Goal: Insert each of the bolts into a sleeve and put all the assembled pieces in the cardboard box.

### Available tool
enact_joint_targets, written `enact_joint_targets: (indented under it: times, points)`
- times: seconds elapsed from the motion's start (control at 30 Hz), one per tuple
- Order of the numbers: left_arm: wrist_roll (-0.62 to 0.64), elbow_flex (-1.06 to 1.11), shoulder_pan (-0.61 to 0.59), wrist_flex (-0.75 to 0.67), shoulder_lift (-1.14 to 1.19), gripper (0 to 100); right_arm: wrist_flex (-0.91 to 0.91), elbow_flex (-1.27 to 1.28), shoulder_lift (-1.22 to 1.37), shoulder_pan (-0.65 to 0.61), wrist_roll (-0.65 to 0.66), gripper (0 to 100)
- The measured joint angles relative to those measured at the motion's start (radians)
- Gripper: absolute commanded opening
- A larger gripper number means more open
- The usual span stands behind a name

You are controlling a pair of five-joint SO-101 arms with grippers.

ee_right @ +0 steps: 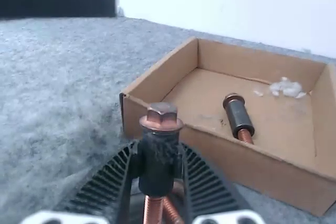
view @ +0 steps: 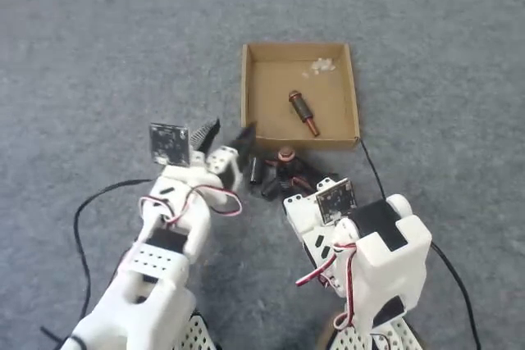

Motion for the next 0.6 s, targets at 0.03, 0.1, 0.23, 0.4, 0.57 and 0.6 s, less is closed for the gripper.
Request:
enact_joint_targets:
  times: [0.03, 0.1, 0.23, 0.4, 0.57, 0.6]
  points:
    - [0.0, -0.015, -0.014, 0.032, 0.0, 1, 0.0, 0.0, 0.0, 0.002, 0.0, 0.6]
    - [0.0, -0.044, -0.026, 0.109, 0.0, 2, 0.0, 0.0, 0.0, 0.003, 0.0, 0.6]
    - [0.0, -0.057, -0.035, 0.233, 0.0, 1, 0.0, 0.0, 0.0, 0.0, 0.0, 0.6]
    - [0.005, -0.017, -0.074, 0.29, 0.0, 1, 0.0, 0.0, 0.0, 0.002, 0.0, 0.6]
    - [0.005, -0.043, -0.173, 0.407, 0.002, 1, -0.011, 0.0, 0.0, 0.025, 0.0, 0.6]
    - [0.005, -0.072, -0.175, 0.47, 0.002, 1, -0.023, 0.0, 0.0, 0.025, 0.0, 0.6]
